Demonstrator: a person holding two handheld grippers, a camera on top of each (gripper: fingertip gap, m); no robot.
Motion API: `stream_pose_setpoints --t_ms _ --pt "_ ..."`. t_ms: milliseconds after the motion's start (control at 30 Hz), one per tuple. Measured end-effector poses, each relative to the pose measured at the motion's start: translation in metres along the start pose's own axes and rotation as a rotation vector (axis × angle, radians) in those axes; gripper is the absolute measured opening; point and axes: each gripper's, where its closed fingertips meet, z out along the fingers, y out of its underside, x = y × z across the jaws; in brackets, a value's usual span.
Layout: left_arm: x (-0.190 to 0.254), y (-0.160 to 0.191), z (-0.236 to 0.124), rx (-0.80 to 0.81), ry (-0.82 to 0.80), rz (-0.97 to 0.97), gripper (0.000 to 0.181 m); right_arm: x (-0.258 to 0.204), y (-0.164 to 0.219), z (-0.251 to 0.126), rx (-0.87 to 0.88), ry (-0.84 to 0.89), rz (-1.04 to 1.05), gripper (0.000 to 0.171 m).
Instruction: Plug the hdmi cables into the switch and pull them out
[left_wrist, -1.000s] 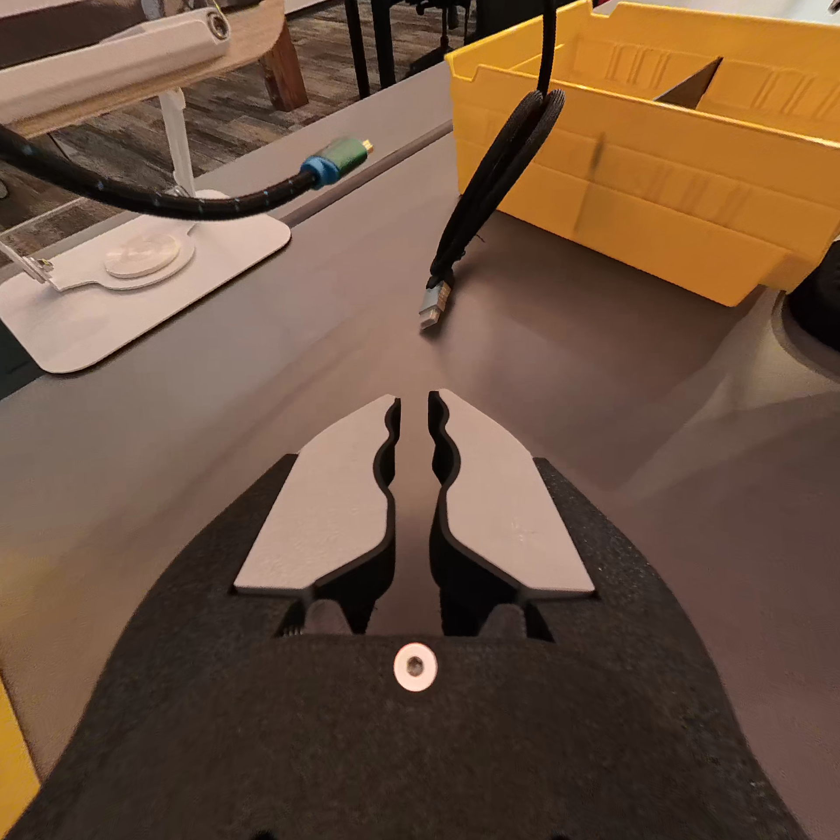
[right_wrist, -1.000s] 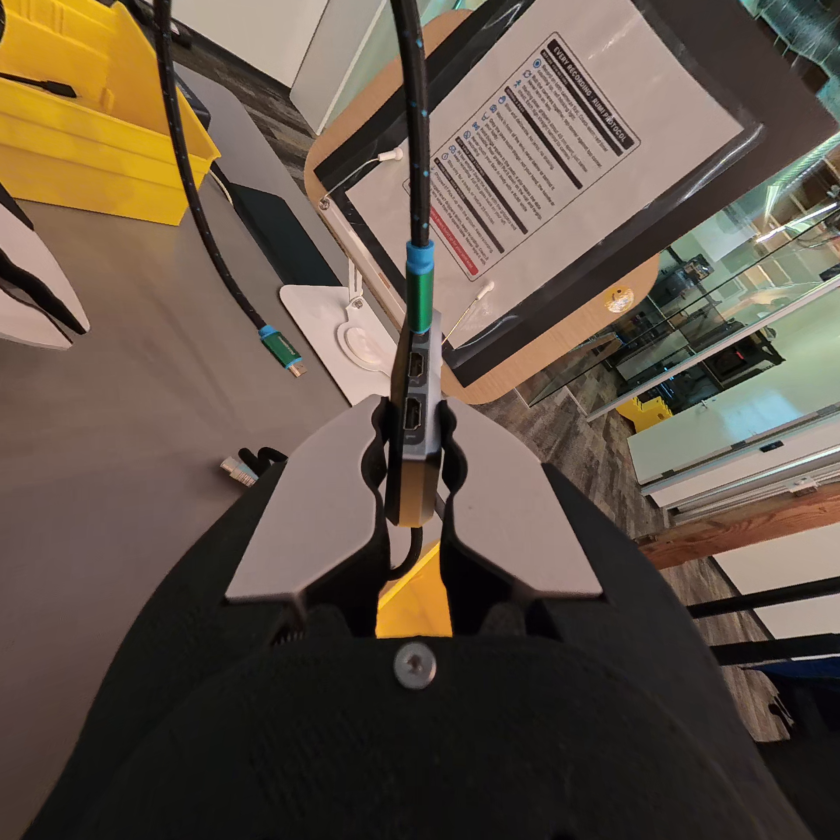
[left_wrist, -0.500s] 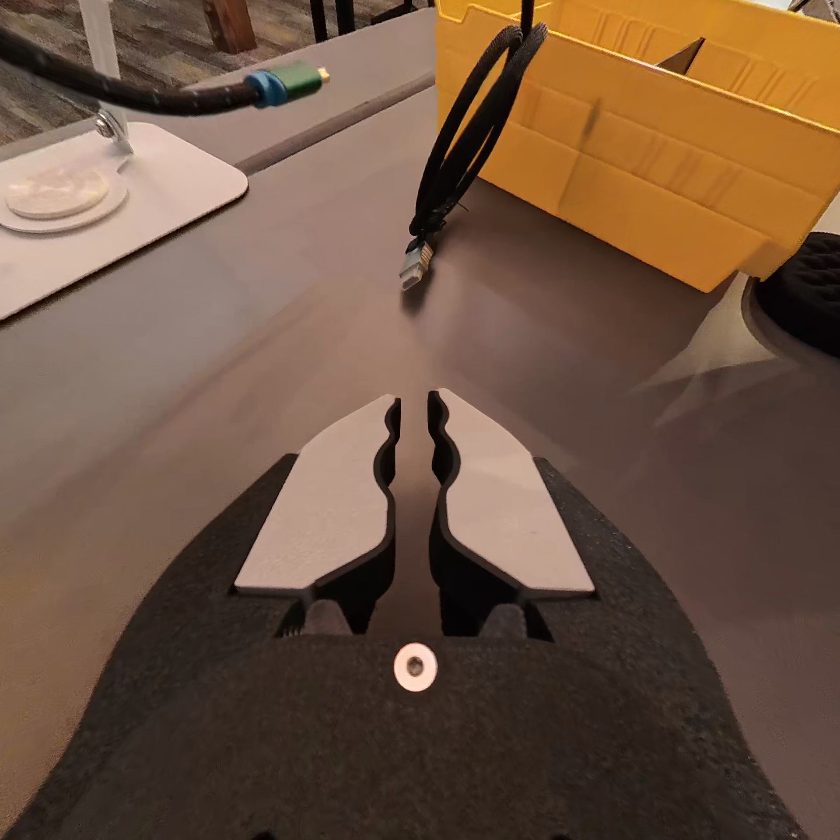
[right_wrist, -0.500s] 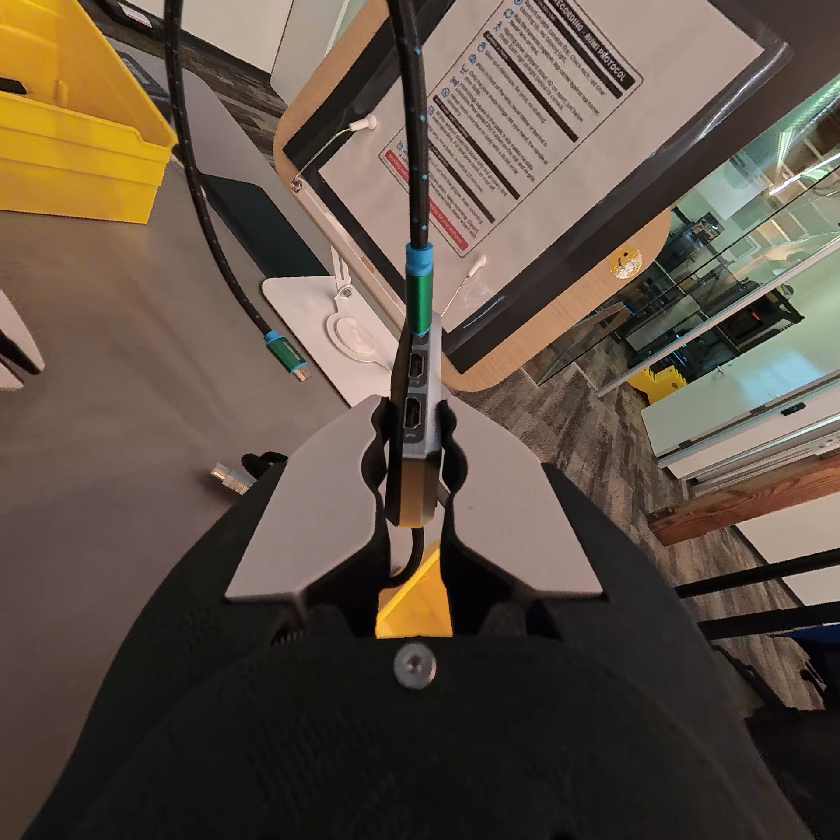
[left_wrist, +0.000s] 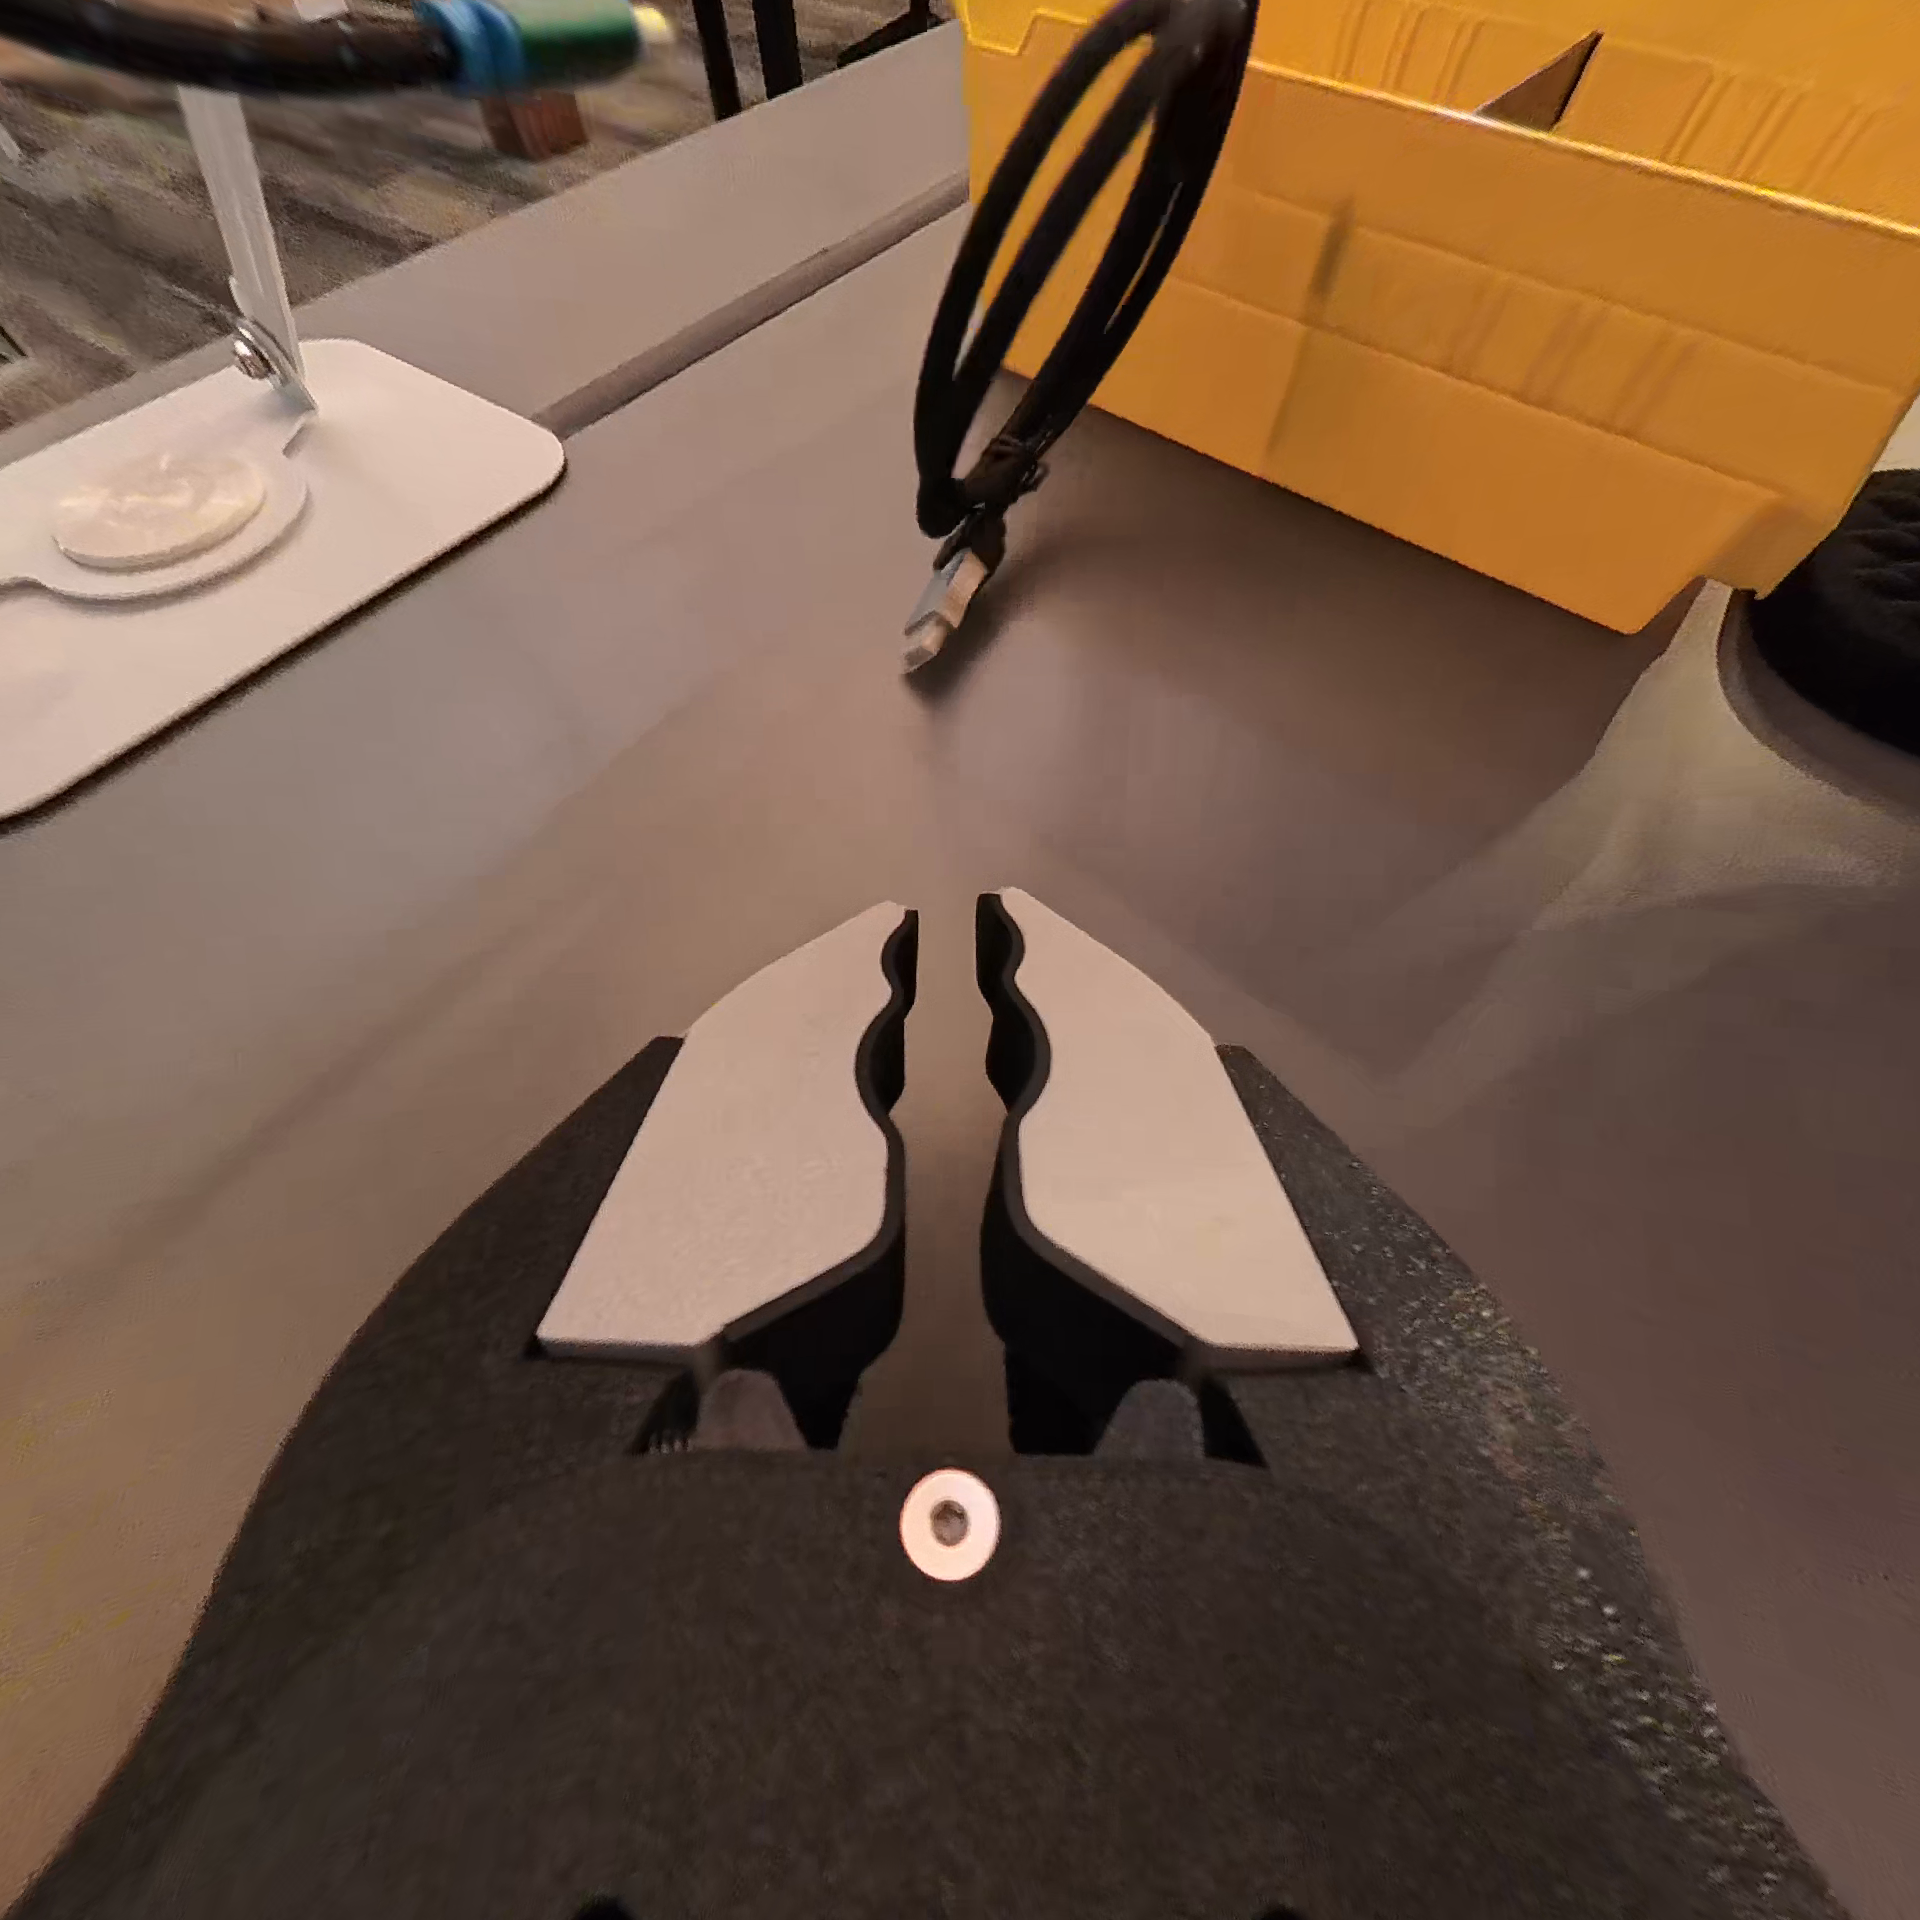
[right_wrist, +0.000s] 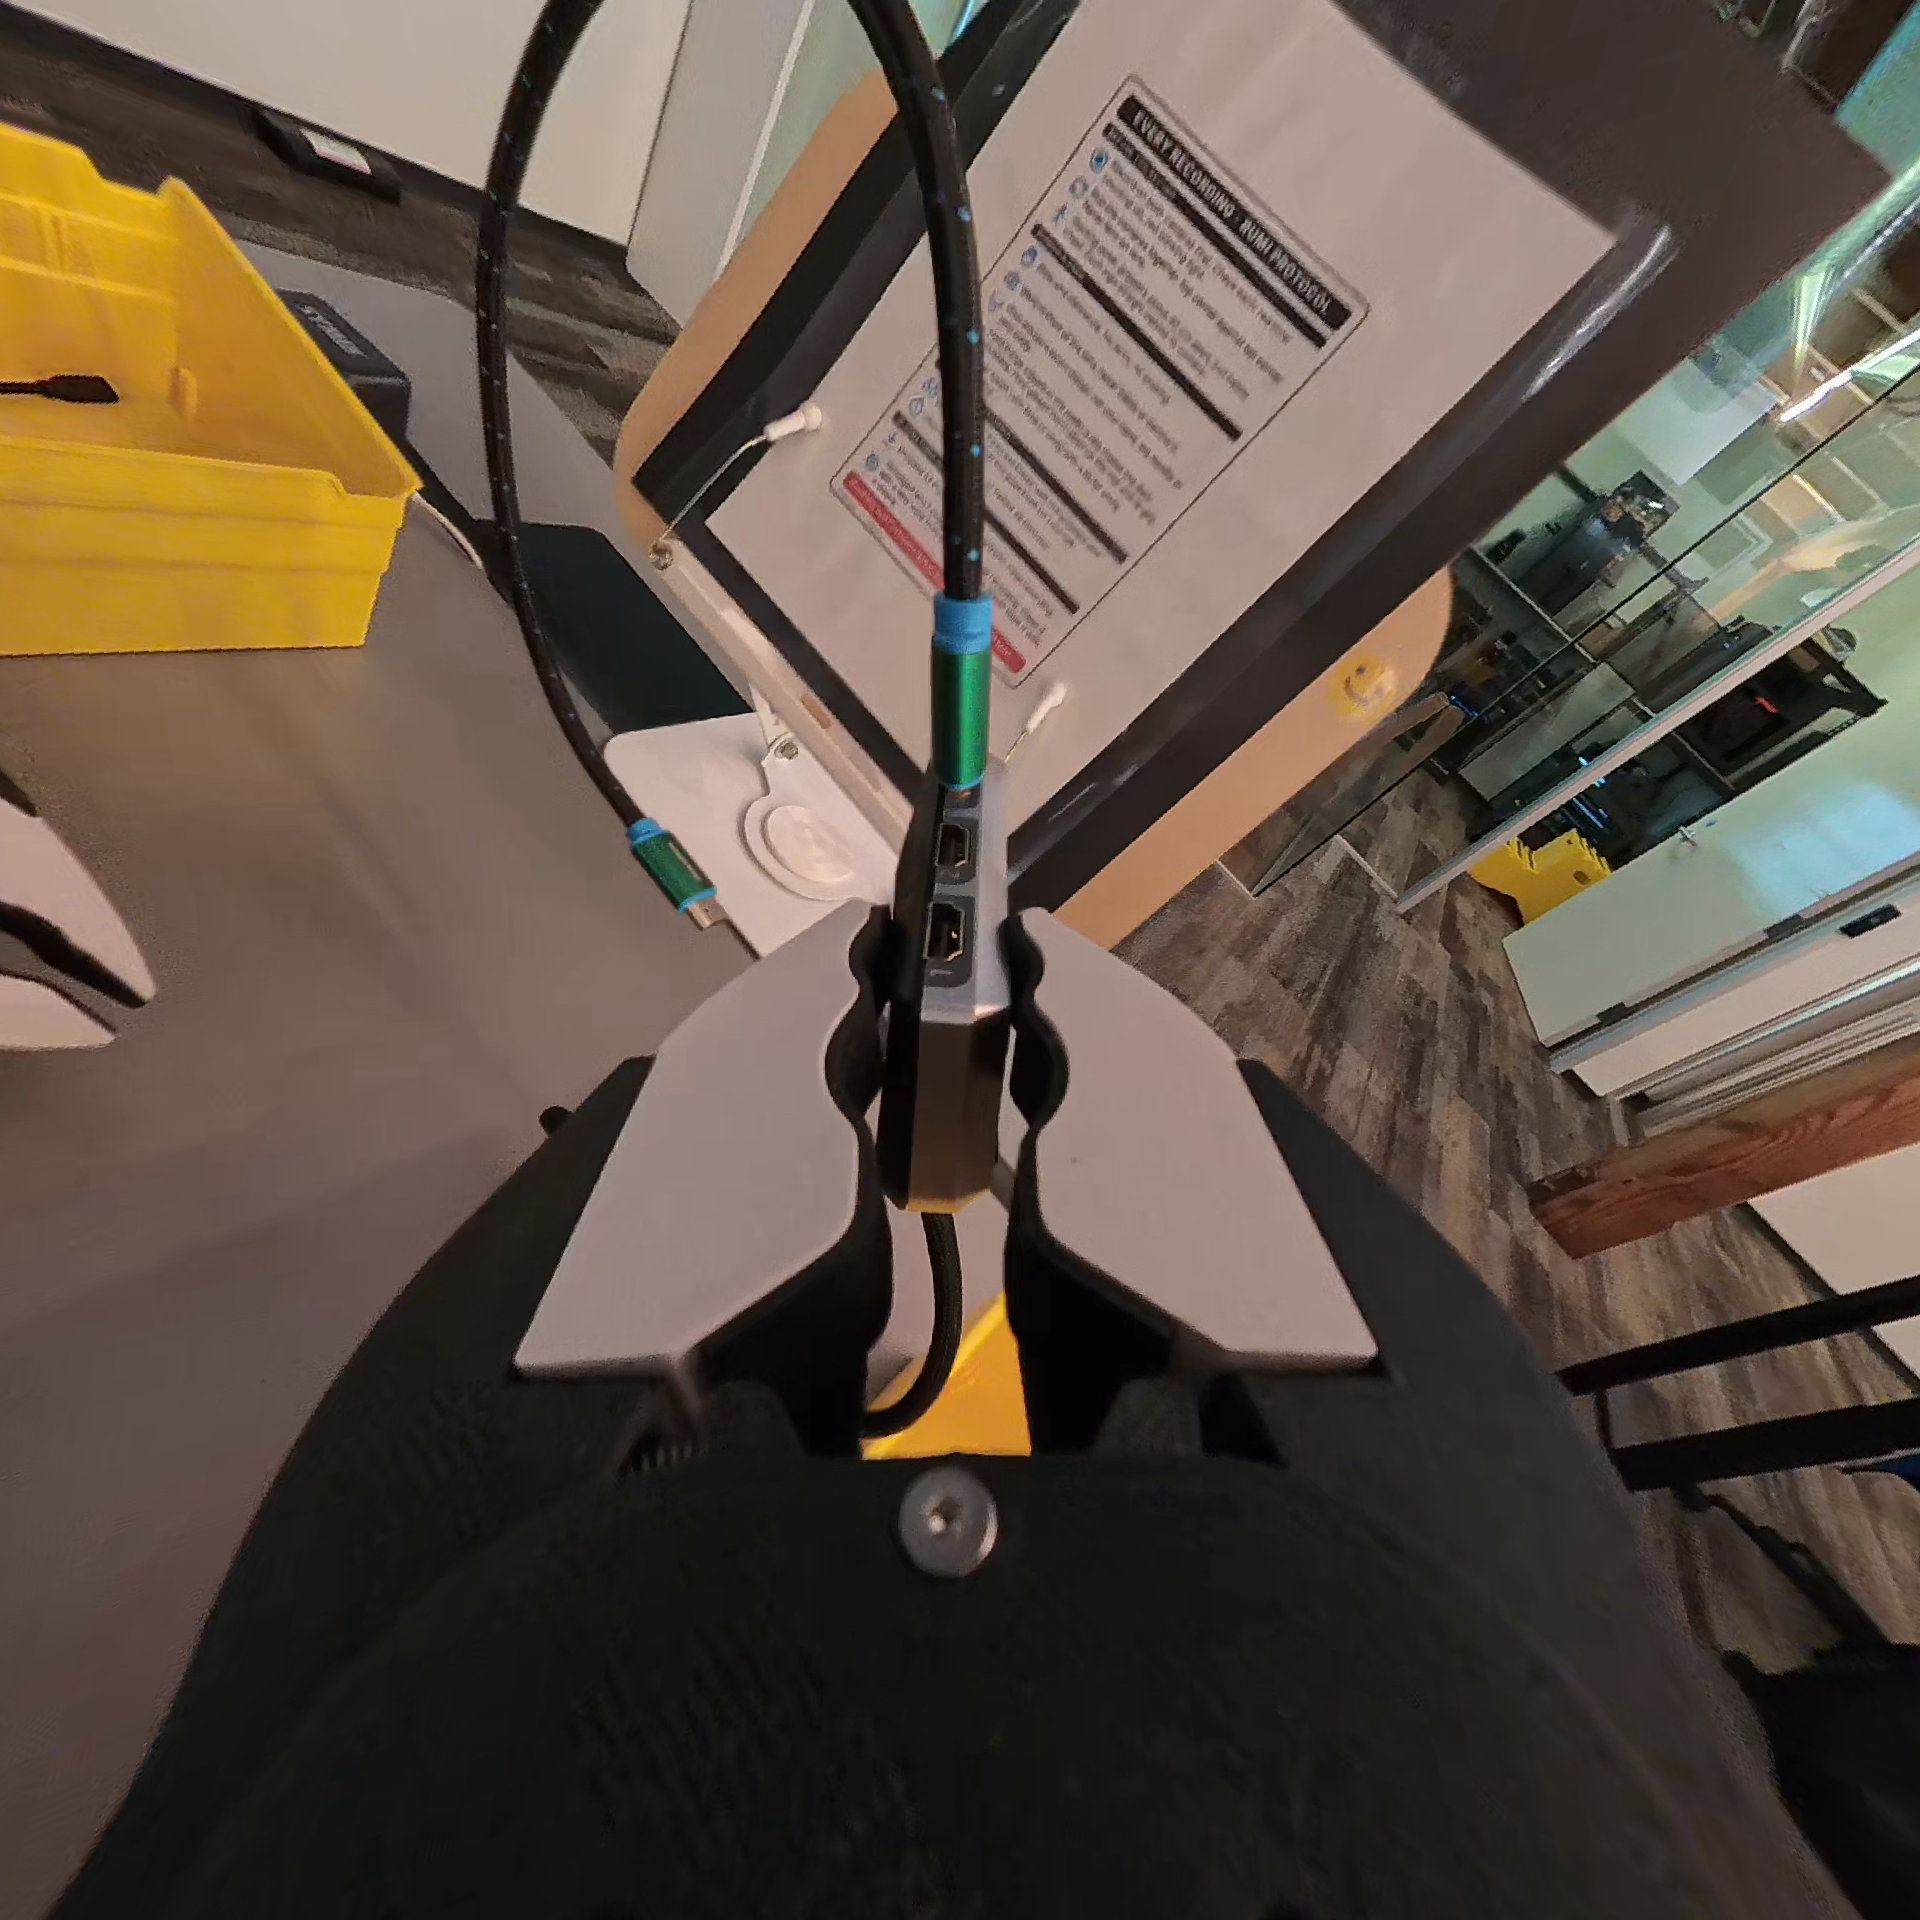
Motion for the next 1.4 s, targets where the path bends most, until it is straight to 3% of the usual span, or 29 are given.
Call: stream_pose_setpoints --t_ms 267,667,867,1100,1267,1400 --pt "0.011 -0.004 -0.001 -0.001 0.019 0.040 0.010 0.070 -0.058 -0.023 -0.056 0.020 -0.068 0.021" --pt "0.012 0.002 0.003 -0.032 0.023 0.052 0.010 0.174 -0.076 -0.093 0.006 0.158 0.068 0.021" --pt "0.012 0.001 0.002 -0.027 0.020 0.057 0.010 0.185 -0.005 -0.101 -0.154 0.145 0.085 0.022" --pt "0.014 0.004 0.003 -0.039 0.021 0.065 0.010 0.163 0.097 -0.117 -0.235 -0.038 0.289 0.021" --pt "0.014 0.003 0.005 -0.039 0.027 0.055 0.010 0.157 0.135 -0.132 -0.315 -0.103 0.338 0.022" --pt "0.016 0.001 0.005 -0.030 0.032 0.056 0.010 0.149 0.148 -0.121 -0.374 -0.134 0.306 0.021"
